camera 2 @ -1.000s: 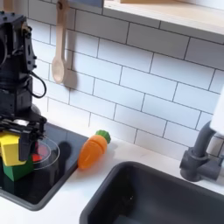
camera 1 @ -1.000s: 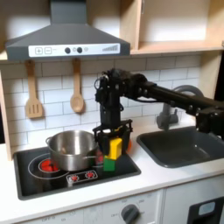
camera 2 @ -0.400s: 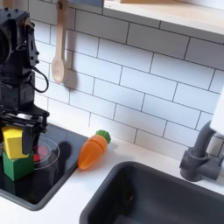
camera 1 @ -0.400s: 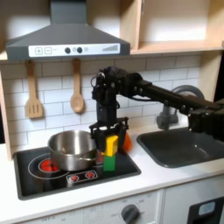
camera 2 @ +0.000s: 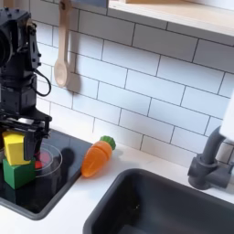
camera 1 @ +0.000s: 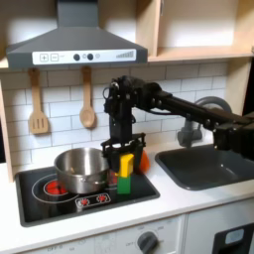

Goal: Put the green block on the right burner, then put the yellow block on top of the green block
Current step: 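Put the yellow block on top of the green block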

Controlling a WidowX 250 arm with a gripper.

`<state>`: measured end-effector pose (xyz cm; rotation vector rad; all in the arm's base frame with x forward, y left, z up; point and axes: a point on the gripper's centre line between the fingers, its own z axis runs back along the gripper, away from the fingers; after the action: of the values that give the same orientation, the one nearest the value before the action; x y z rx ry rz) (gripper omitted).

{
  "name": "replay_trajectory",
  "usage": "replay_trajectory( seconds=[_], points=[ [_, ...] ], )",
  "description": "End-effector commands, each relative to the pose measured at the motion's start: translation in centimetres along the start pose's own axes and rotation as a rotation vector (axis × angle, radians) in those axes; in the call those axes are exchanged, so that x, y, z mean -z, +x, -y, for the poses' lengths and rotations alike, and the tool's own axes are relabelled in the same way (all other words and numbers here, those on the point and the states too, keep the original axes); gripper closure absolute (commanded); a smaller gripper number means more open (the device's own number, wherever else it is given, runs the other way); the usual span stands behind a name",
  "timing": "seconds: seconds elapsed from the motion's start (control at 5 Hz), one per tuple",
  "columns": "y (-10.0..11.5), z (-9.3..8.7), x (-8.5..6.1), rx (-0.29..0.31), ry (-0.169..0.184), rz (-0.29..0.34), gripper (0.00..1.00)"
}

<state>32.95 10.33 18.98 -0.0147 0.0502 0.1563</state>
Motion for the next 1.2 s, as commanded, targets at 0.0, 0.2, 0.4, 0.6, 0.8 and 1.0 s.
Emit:
replay_trajectory(
  seconds=[0.0, 0.2, 0.4, 0.6, 0.8, 1.0],
  points=[
    [-0.3, 0.3, 0.2, 0.005, 0.009, -0.013, 0.0],
    [-0.3, 0.6, 0.6, 0.007, 0.003, -0.024, 0.0],
    [-0.1, 1.2, 0.5, 0.02, 0.0, -0.024, 0.0],
    [0.3, 0.8, 0.0, 0.005, -0.007, -0.013, 0.0],
    [0.7, 0.3, -0.7, -0.008, 0.002, 0.005, 0.0],
    [1.3, -0.1, -1.4, -0.026, 0.006, 0.014, 0.0]
  ],
)
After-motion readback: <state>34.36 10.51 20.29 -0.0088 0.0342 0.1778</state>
